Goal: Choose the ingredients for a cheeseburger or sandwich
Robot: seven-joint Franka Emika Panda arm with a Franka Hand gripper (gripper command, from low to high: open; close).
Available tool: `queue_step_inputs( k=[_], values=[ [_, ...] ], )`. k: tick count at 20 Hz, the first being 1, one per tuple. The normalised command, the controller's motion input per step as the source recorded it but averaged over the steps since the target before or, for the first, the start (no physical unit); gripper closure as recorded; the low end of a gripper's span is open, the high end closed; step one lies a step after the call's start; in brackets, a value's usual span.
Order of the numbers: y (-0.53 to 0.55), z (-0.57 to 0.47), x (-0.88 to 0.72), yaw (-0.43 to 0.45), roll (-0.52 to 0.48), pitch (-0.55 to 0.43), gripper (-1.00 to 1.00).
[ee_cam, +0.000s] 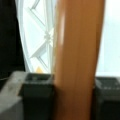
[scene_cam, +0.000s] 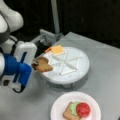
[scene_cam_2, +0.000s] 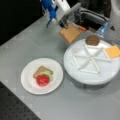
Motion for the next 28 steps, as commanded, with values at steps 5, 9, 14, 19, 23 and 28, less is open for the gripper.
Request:
queue_step_inputs(
  k=[5,9,14,19,23,28],
  values=[
    [-0.22,-0.01,0.59,0.213,0.023,0.03,1.0],
    [-0.15,-0.04,0.87,0.264,0.021,0.007,1.0],
    [-0.24,-0.04,0.79,0.249,0.042,-0.008,1.0],
    [-0.3,-0.03,0.65,0.224,0.097,-0.001,1.0],
    [-0.15,-0.1,0.46,0.193,0.147,-0.049,1.0],
    [-0.04,-0.2,0.32,0.102,0.222,-0.106,1.0]
  ],
)
